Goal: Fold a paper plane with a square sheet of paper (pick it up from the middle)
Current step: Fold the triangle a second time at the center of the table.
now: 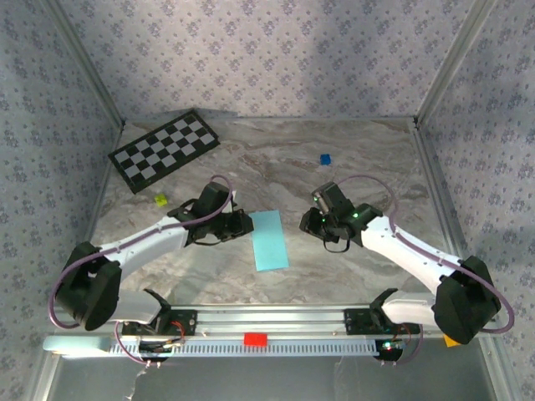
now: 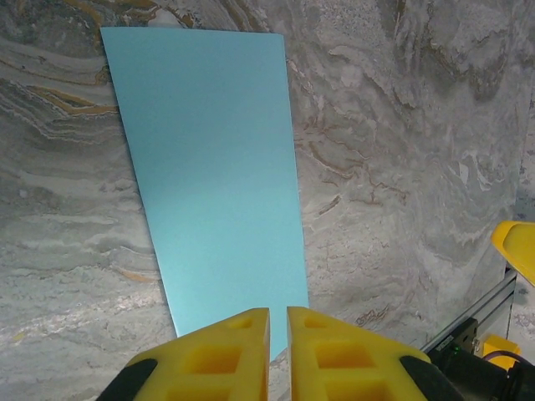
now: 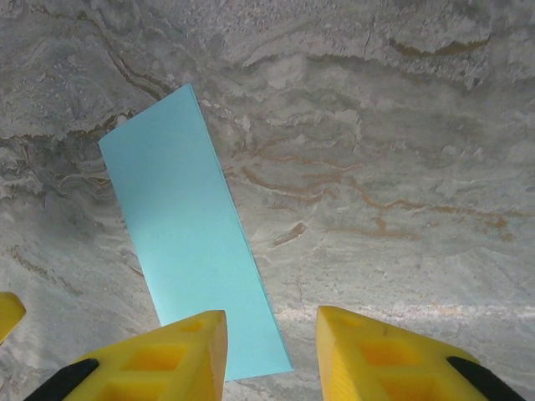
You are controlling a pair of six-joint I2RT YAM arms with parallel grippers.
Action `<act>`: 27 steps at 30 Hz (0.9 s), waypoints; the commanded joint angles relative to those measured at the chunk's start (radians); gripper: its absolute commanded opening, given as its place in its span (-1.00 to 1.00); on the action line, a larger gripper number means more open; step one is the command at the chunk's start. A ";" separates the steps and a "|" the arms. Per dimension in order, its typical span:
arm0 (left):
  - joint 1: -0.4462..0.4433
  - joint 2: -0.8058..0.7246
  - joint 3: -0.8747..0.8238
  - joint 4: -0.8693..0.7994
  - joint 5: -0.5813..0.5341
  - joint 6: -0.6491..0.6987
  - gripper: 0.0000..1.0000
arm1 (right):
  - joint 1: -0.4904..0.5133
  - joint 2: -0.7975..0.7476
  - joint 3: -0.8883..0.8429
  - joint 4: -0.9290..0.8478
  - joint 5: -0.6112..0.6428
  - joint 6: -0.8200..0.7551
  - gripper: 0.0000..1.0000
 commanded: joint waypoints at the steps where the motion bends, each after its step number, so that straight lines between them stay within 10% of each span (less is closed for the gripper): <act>1: 0.018 0.031 0.059 -0.011 0.029 0.028 -0.74 | 0.015 -0.032 0.058 -0.037 0.128 -0.074 -0.31; 6: 0.051 0.100 0.090 0.030 0.050 0.014 -0.75 | 0.013 -0.055 0.056 -0.006 0.230 -0.097 -0.37; 12: 0.059 0.217 0.161 0.053 0.067 -0.001 -0.75 | -0.130 -0.017 -0.070 0.203 -0.251 -0.133 -0.48; 27: 0.070 0.476 0.229 0.080 0.014 0.036 -0.82 | -0.075 0.101 -0.130 0.238 -0.377 -0.102 -0.27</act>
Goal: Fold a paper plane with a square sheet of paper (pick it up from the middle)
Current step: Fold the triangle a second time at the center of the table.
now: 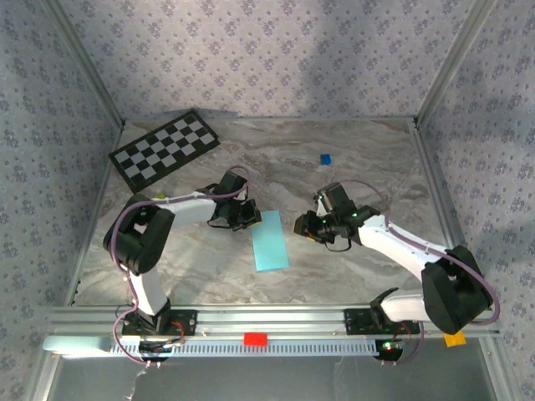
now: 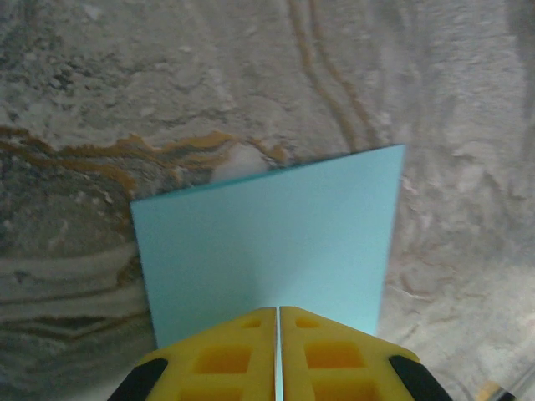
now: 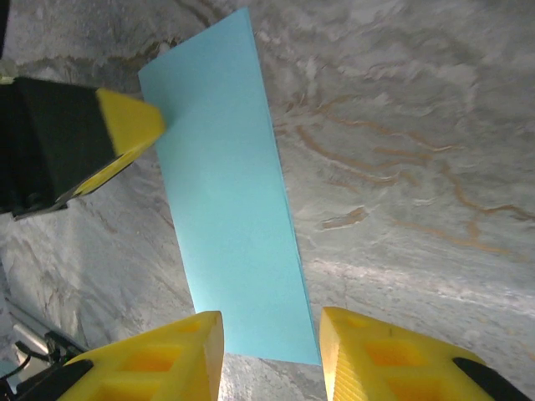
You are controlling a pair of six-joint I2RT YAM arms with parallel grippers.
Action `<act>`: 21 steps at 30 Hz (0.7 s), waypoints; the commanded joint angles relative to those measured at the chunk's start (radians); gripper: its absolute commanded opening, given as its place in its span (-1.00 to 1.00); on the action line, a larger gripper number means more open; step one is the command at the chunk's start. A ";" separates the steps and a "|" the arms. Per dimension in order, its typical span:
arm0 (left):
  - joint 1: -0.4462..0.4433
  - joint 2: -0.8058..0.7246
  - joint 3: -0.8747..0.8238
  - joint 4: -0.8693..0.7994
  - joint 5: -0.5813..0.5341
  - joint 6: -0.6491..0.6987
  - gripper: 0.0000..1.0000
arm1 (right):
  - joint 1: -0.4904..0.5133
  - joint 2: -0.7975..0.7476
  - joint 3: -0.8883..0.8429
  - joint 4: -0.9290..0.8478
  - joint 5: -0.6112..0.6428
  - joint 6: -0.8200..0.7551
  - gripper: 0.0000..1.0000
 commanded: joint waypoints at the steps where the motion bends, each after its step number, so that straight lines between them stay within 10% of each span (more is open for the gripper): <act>1: 0.008 0.023 0.002 0.031 -0.031 0.026 -0.81 | 0.021 0.030 -0.031 0.046 -0.053 0.034 -0.27; 21: 0.029 0.062 -0.127 0.172 0.027 0.009 -0.82 | 0.100 0.166 -0.057 0.071 -0.085 0.167 -0.11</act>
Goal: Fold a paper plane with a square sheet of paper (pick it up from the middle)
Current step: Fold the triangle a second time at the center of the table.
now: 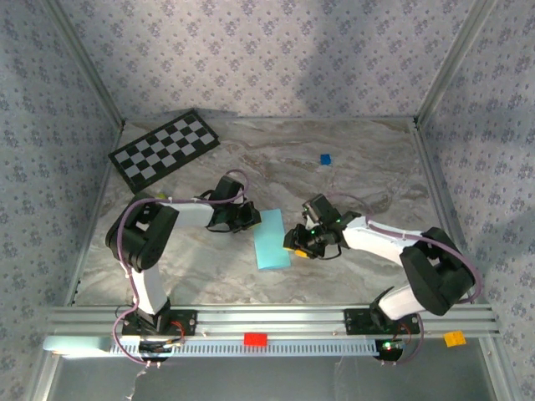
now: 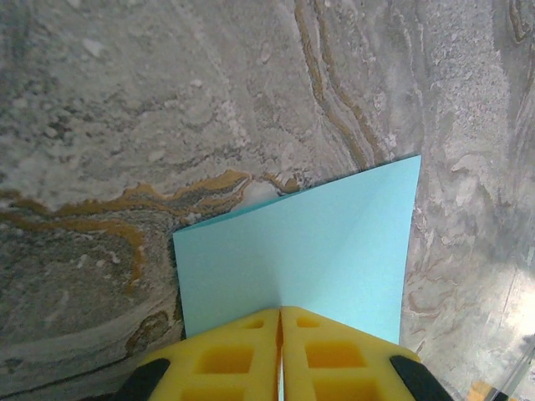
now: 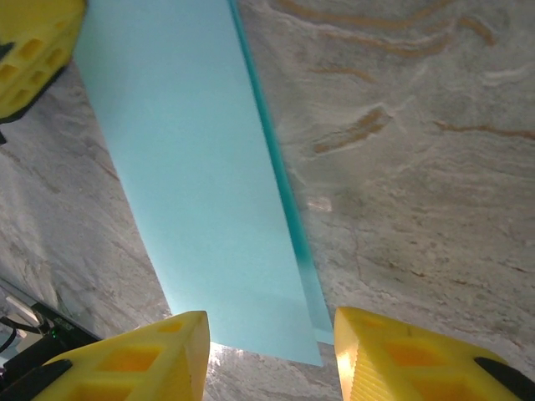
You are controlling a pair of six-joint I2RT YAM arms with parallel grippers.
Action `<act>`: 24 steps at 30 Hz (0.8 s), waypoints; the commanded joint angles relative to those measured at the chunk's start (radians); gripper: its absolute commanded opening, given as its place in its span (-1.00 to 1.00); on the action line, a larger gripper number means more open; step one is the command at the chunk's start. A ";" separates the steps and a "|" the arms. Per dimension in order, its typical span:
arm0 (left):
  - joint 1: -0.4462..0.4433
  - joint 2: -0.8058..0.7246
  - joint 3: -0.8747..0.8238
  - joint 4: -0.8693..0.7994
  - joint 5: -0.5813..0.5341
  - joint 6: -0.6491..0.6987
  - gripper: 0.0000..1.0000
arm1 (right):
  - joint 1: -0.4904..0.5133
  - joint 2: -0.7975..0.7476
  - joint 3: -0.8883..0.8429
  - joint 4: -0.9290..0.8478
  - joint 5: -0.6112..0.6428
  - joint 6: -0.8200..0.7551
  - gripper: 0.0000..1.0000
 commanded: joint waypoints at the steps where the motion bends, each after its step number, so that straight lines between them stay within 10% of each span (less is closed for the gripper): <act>1: 0.006 0.041 -0.025 -0.047 -0.021 0.006 -0.82 | 0.006 0.027 -0.024 0.029 -0.036 0.042 -0.11; 24: 0.008 0.036 -0.016 -0.057 -0.013 0.012 -0.82 | 0.020 0.065 -0.036 0.209 -0.125 0.069 -0.20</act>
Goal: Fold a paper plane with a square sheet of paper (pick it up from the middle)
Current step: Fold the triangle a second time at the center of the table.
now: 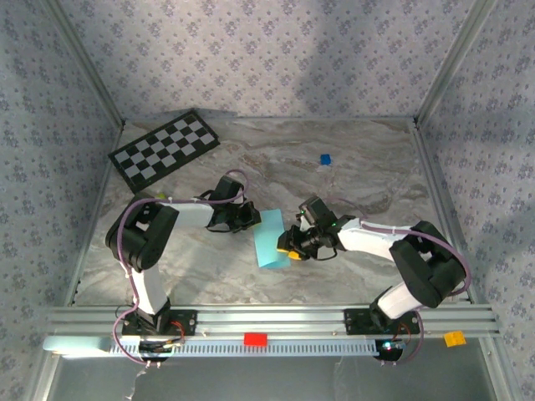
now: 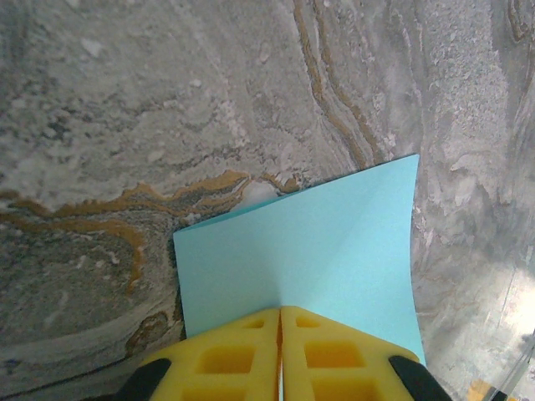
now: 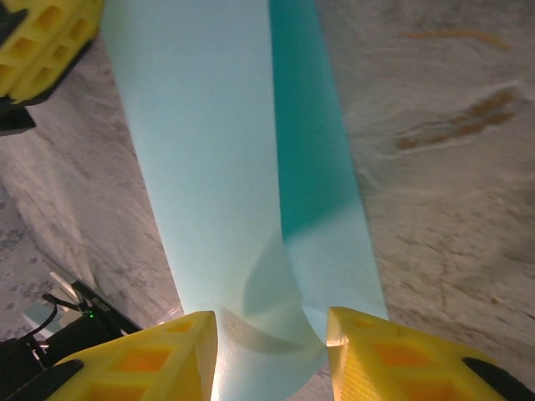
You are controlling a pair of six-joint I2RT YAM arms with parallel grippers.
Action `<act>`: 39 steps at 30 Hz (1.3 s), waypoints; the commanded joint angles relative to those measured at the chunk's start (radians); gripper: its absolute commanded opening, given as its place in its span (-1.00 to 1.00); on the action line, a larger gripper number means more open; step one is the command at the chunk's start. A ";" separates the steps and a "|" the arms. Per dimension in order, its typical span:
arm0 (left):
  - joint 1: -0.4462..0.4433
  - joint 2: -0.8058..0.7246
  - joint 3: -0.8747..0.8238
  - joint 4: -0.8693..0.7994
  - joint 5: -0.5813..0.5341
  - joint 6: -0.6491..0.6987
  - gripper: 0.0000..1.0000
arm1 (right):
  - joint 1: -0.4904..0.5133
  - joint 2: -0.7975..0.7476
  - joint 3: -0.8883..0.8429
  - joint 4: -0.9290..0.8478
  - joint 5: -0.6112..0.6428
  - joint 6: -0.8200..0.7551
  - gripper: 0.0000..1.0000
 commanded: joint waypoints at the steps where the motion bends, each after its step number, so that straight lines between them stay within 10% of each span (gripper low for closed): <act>1: 0.005 0.036 -0.014 -0.061 -0.015 0.013 -0.82 | 0.002 0.009 -0.006 0.038 -0.031 0.011 -0.19; 39: 0.005 0.041 0.051 -0.107 0.010 0.049 -0.82 | -0.162 0.184 0.059 0.222 -0.321 -0.203 -0.13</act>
